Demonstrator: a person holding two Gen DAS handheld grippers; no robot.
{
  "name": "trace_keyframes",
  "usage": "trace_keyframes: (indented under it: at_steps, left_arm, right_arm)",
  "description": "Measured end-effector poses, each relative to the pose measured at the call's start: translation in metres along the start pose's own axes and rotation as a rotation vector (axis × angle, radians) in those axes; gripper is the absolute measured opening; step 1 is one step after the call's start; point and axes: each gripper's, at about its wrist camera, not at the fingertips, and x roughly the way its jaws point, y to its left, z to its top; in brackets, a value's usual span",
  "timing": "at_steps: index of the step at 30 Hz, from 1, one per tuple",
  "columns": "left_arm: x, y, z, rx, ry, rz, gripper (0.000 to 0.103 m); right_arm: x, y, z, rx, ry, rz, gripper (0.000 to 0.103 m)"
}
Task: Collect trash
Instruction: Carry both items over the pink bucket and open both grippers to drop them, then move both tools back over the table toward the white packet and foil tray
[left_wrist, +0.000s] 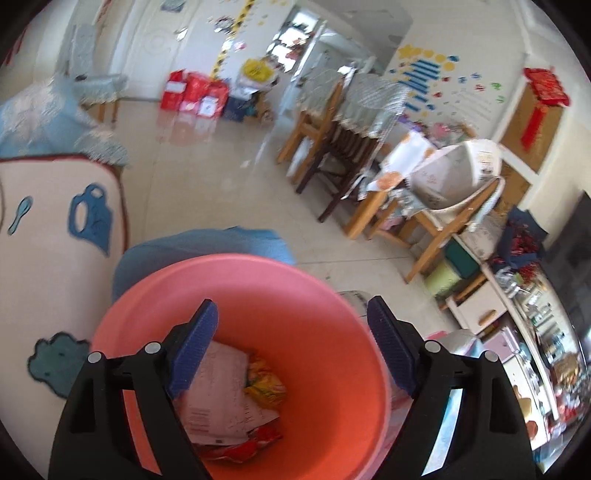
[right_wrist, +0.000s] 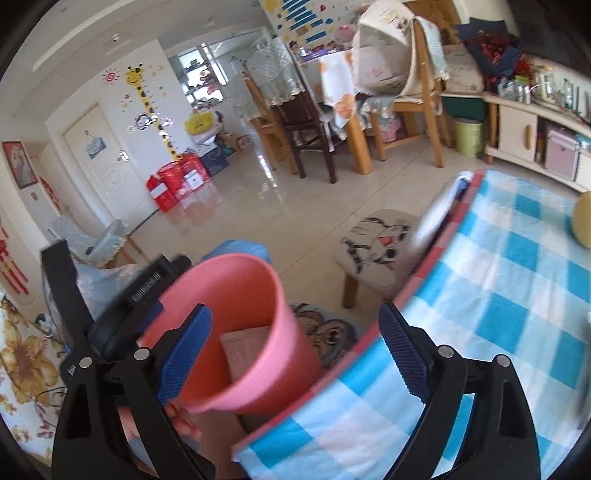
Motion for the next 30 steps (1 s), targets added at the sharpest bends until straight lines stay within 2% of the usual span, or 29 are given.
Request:
trace_keyframes:
  at_steps: [4, 7, 9, 13, 16, 24, 30]
  left_arm:
    - [-0.014, -0.029, -0.009, 0.102, -0.106, -0.092, 0.09]
    - [-0.02, -0.05, -0.017, 0.151, -0.14, -0.157, 0.092]
    - [-0.021, -0.06, -0.022, 0.166, -0.13, -0.21, 0.093]
    - [-0.022, -0.081, -0.031, 0.203, -0.06, -0.303, 0.093]
    - [-0.026, -0.098, -0.039, 0.252, -0.032, -0.348, 0.093]
    - [-0.04, -0.15, -0.072, 0.489, 0.01, -0.433, 0.093]
    - [-0.054, -0.172, -0.094, 0.56, 0.005, -0.504, 0.093]
  right_arm:
    - [-0.017, -0.02, -0.015, -0.007, -0.019, -0.074, 0.091]
    - [-0.031, -0.035, -0.025, -0.013, -0.052, -0.128, 0.091]
    - [-0.043, -0.045, -0.034, -0.014, -0.084, -0.169, 0.092]
    - [-0.062, -0.064, -0.046, -0.039, -0.14, -0.235, 0.095]
    - [-0.073, -0.074, -0.054, -0.072, -0.171, -0.289, 0.097]
    - [-0.095, -0.099, -0.07, -0.108, -0.18, -0.415, 0.098]
    - [-0.102, -0.117, -0.083, -0.119, -0.132, -0.461, 0.098]
